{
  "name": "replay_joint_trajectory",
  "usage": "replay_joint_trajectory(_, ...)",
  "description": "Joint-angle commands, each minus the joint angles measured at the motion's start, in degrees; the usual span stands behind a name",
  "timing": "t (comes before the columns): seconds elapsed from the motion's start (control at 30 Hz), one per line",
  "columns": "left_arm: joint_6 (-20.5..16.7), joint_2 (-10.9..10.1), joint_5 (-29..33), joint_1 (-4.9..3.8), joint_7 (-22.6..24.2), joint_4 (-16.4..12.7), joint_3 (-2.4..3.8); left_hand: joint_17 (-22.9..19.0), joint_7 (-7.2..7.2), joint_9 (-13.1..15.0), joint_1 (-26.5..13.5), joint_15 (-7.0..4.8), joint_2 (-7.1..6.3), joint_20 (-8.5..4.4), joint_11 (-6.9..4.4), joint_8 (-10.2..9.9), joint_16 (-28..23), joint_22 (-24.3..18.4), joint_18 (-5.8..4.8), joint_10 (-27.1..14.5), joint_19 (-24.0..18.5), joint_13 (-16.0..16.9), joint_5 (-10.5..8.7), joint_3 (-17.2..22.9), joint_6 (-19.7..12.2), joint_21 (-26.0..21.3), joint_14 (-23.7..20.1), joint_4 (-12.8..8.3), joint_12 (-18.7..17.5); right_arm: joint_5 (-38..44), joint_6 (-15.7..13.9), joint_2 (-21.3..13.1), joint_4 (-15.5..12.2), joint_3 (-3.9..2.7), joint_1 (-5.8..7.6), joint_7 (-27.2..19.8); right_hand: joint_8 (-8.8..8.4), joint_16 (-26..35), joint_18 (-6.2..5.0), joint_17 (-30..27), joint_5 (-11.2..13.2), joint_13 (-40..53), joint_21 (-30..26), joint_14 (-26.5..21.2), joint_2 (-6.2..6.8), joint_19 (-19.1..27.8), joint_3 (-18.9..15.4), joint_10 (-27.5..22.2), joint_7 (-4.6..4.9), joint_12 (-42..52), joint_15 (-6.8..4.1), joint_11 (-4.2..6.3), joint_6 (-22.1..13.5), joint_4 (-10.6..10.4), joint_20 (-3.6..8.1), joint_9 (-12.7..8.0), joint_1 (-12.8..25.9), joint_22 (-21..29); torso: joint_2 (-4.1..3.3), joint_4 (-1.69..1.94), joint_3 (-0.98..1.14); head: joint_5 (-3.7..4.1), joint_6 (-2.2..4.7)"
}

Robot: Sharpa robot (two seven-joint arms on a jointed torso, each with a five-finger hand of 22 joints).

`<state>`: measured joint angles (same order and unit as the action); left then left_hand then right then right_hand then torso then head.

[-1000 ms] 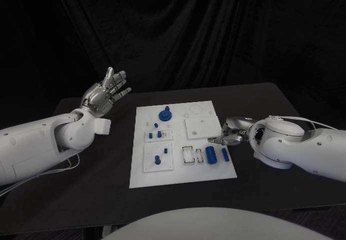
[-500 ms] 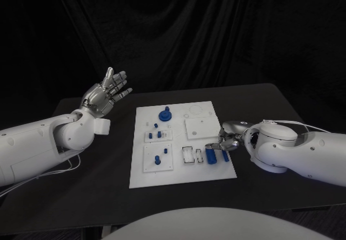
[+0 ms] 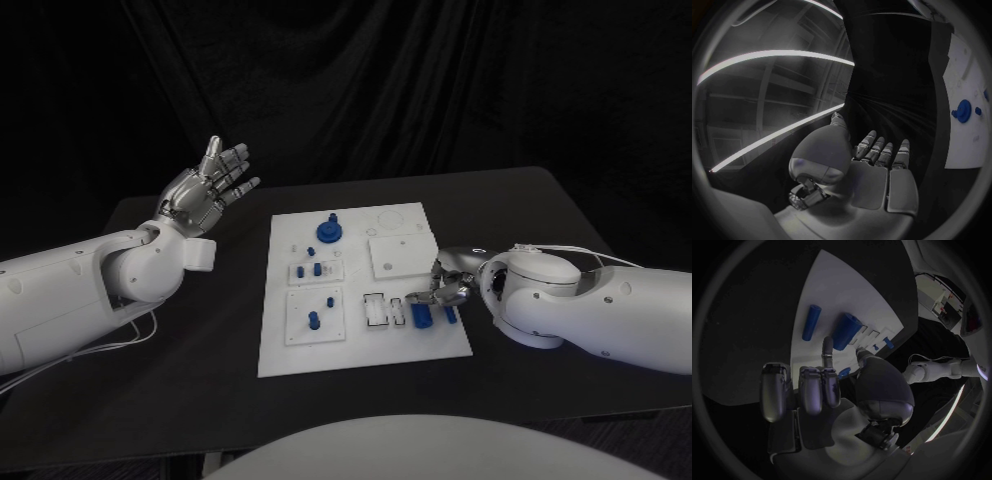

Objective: Assemble the parts on the task board

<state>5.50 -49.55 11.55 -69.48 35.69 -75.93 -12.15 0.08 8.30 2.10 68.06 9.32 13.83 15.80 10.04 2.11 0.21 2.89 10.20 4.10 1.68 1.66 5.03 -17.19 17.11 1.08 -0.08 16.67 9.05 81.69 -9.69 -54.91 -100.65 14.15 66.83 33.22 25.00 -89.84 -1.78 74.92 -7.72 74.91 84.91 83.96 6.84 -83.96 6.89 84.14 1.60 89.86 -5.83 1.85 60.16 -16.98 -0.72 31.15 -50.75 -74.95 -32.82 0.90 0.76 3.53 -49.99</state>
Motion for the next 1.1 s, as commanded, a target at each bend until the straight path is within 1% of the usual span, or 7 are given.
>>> replay_joint_trajectory(0.03, 0.8, -0.1, 0.5, 0.13, 0.6, -0.1, 0.06, -0.1, 2.31, 0.0, 0.3, 0.30, 0.39, 0.49, -0.01, 0.2, -0.2, -0.1, 0.11, 0.6, -0.1, 0.1, 0.38, -0.1, 0.3, 0.0, 0.1, 0.0, 0.3, 0.5, 0.8, 0.3, 0.5, -0.01, -0.41, 0.3, -0.38, -0.2, 0.56, 15.1, 0.2, 15.1, 0.3, 6.0, -0.19, -3.9, 0.3, 5.9, 0.12, 0.1, -0.33, 0.22, -0.4, 0.0, 0.45, 0.1, -0.2, -13.5, 0.07, -0.02, -0.02, -0.12, -0.01)
replay_joint_trajectory(0.3, 1.0, -0.6, 0.5, 0.33, 0.6, -0.1, 0.06, -0.1, 2.64, 0.1, 0.6, 0.28, 0.96, 0.52, -0.07, 0.5, -0.2, -0.1, 0.12, 0.6, -0.1, 0.1, 0.65, -0.1, 1.2, 0.0, 0.1, 0.1, 0.4, 0.5, 1.9, 1.3, 1.2, -0.01, -1.30, 0.3, -0.85, -0.2, 0.49, 15.1, -0.6, 15.1, 0.1, 6.0, -0.95, -3.7, 0.7, 5.9, 0.26, 0.1, -0.19, 0.10, -0.7, 0.1, 0.34, 0.5, -0.5, -13.4, 0.05, 0.04, -0.05, -0.02, -0.01)
replay_joint_trajectory(0.8, 1.0, -0.8, 0.5, 0.80, 0.6, 0.4, 0.06, -0.1, 2.85, 0.2, -0.3, 0.32, 1.98, 0.55, 0.00, 0.7, -0.2, -0.1, 0.11, 0.5, -0.1, 0.1, 0.14, -0.4, 2.1, 0.0, 0.1, 0.1, 0.5, -2.4, 5.6, 2.8, 3.1, -0.01, -2.17, 1.1, -3.46, -0.2, 0.06, 15.1, -7.9, 15.1, -1.6, 6.0, -2.30, -2.8, 1.7, 5.9, 1.06, 0.1, 1.04, -0.53, -3.2, 0.5, -0.81, 2.8, -4.4, -12.8, 0.01, 0.01, -0.06, 0.22, -0.01)
replay_joint_trajectory(0.87, 1.0, -0.8, 0.5, 0.89, 0.6, 0.5, 0.06, -0.1, 2.86, 0.2, -0.4, 0.32, 2.13, 0.55, -0.01, 0.7, -0.2, -0.1, 0.11, 0.5, -0.1, 0.1, 0.37, -0.4, 2.2, 0.0, 0.1, 0.1, 0.5, -2.6, 6.3, 3.1, 3.4, -0.01, -2.23, 1.3, -3.99, -0.2, -0.10, 15.1, -13.8, 15.1, -2.1, 6.0, -2.20, -2.5, 2.9, 5.9, 1.19, 0.1, 1.12, -0.62, -3.9, 2.0, -0.92, 3.5, -8.1, -12.6, 0.08, 0.06, -0.05, 0.32, -0.01)
replay_joint_trajectory(0.93, 1.1, -0.9, 0.5, 0.97, 0.5, 0.6, 0.06, -0.1, 2.87, 0.2, -0.3, 0.30, 2.37, 0.56, 0.00, 0.8, -0.2, -0.1, 0.11, 0.5, -0.1, 0.1, 1.22, -0.3, 2.4, 0.1, 0.1, 0.0, 0.6, -2.9, 6.9, 3.3, 3.7, -0.01, -2.28, 1.5, -4.07, -0.2, -0.28, 15.1, -15.6, 15.1, -2.9, 6.0, -2.25, -2.1, 3.5, 5.9, 1.29, 0.1, 1.18, -0.67, -4.4, 2.8, -1.00, 3.9, -9.7, -12.3, 0.09, 0.07, -0.03, 0.28, -0.01)
replay_joint_trajectory(1.0, 1.1, -0.9, 0.5, 1.05, 0.4, 0.6, 0.06, -0.1, 2.95, 0.3, 1.1, 0.36, 2.69, 0.57, 0.04, 0.9, -0.2, -0.1, 0.10, 0.6, -0.1, 0.1, 4.41, 0.4, 3.0, 0.1, 0.1, 0.0, 0.7, -3.1, 7.4, 3.5, 3.9, -0.01, -2.33, 1.6, -3.62, 0.1, -1.29, 14.5, -19.7, 15.1, -7.0, 5.9, -2.35, -0.1, 4.7, 5.9, 1.28, 0.1, 1.16, -0.68, -5.1, 4.6, -1.02, 4.9, -12.7, -10.9, 0.10, 0.01, -0.01, 0.21, -0.01)
replay_joint_trajectory(1.1, 1.1, -0.9, 0.5, 1.15, 0.4, 0.7, 0.06, -0.1, 2.95, 0.3, 1.3, 0.37, 2.77, 0.57, 0.05, 1.0, -0.2, -0.1, 0.10, 0.5, -0.1, 0.1, 4.90, 0.6, 3.1, 0.1, 0.1, 0.0, 0.7, -3.8, 7.4, 3.6, 4.0, -0.01, -2.37, 1.8, -2.30, 0.1, -1.34, 14.5, -23.3, 15.1, -7.4, 5.9, -2.39, -0.1, 5.3, 5.9, 1.13, 0.1, 1.10, -0.58, -5.6, 5.1, -0.99, 6.5, -13.5, -10.7, 0.10, -0.01, 0.00, 0.21, -0.01)
